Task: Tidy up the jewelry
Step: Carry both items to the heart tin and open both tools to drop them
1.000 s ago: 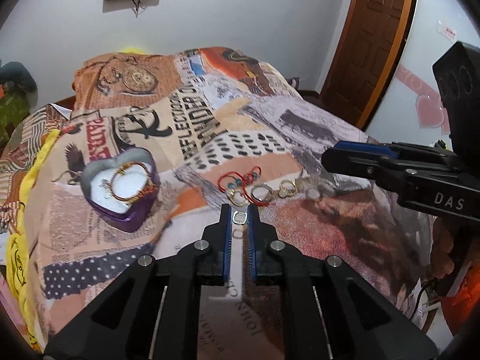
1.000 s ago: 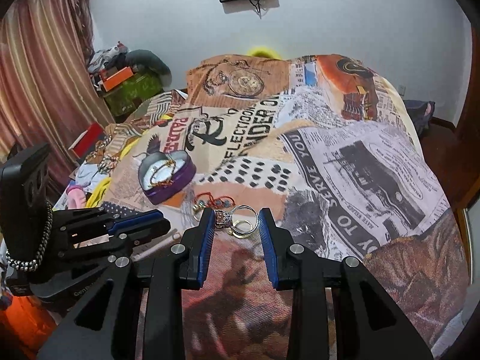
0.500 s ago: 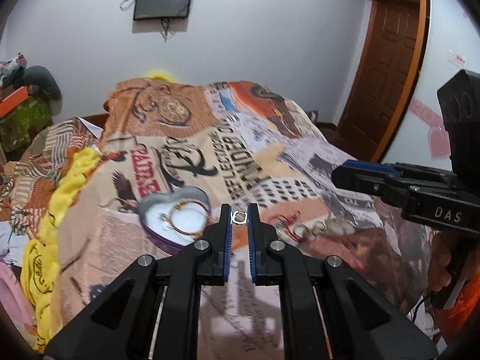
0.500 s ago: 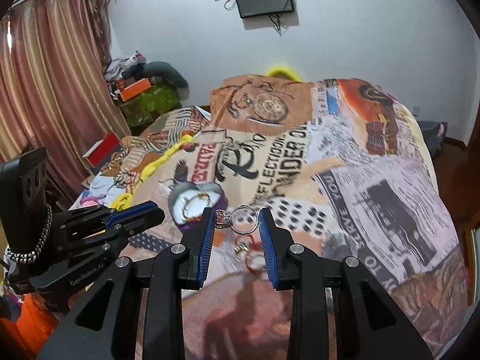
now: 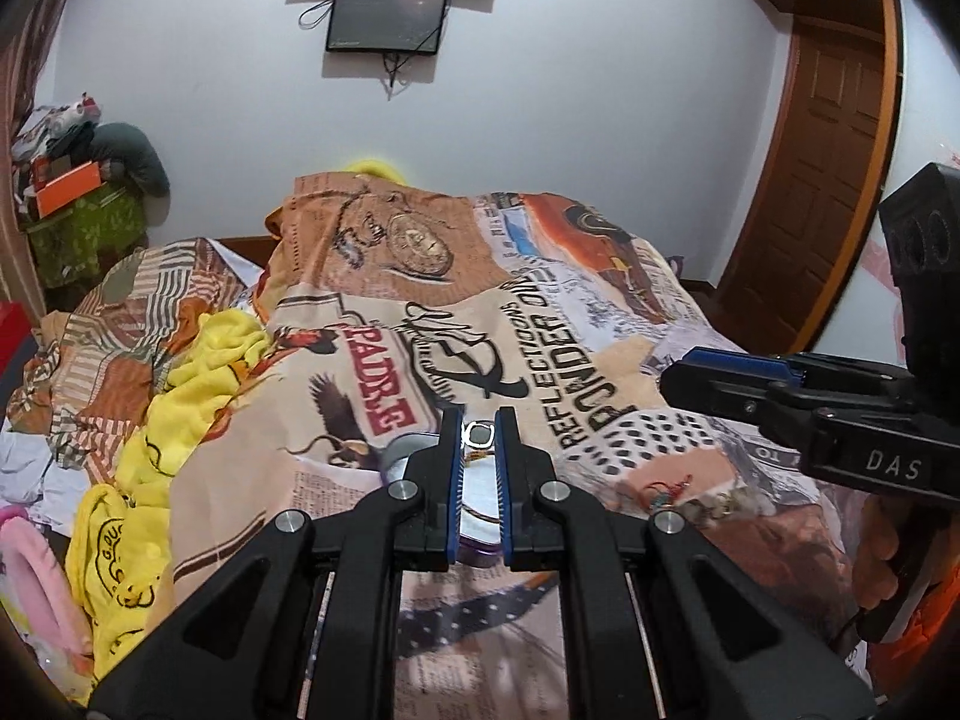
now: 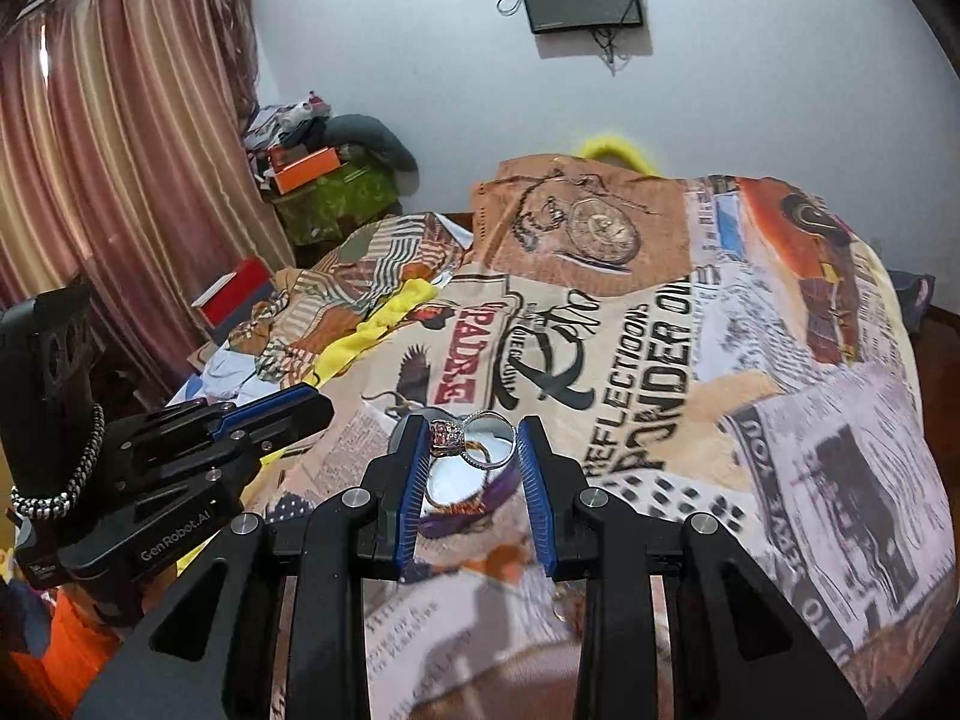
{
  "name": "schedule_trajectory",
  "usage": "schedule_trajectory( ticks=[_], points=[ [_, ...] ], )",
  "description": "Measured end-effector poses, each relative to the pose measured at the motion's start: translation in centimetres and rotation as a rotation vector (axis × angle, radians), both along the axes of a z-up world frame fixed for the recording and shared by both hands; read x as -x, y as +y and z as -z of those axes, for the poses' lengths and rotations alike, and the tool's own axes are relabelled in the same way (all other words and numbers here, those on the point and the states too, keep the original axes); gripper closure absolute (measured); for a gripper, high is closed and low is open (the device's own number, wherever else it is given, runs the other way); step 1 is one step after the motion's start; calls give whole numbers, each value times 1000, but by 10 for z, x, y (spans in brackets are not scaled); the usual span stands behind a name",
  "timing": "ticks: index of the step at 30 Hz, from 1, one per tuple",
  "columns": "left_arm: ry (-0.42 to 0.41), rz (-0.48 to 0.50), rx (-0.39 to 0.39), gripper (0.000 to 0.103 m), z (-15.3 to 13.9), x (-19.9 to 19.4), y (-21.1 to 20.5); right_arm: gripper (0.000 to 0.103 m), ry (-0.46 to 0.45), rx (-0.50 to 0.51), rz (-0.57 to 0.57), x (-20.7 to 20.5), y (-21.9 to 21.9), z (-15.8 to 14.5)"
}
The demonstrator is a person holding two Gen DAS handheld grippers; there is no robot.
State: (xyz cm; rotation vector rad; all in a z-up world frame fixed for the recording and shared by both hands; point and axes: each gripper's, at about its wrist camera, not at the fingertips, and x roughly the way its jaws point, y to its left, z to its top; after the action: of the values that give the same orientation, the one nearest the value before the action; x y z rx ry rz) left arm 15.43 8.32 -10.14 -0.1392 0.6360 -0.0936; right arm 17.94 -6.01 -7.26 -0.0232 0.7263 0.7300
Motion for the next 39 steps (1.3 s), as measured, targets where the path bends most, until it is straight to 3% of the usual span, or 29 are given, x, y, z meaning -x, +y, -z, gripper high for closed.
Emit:
schedule_trajectory(
  ticks=[21, 30, 39],
  points=[
    [179, 24, 86, 94, 71, -55, 25, 76, 134, 120, -67, -35, 48, 46],
    [187, 35, 84, 94, 73, -54, 23, 76, 157, 132, -66, -38, 51, 52],
    [152, -33, 43, 92, 58, -39, 38, 76, 168, 155, -85, -39, 61, 57]
  ],
)
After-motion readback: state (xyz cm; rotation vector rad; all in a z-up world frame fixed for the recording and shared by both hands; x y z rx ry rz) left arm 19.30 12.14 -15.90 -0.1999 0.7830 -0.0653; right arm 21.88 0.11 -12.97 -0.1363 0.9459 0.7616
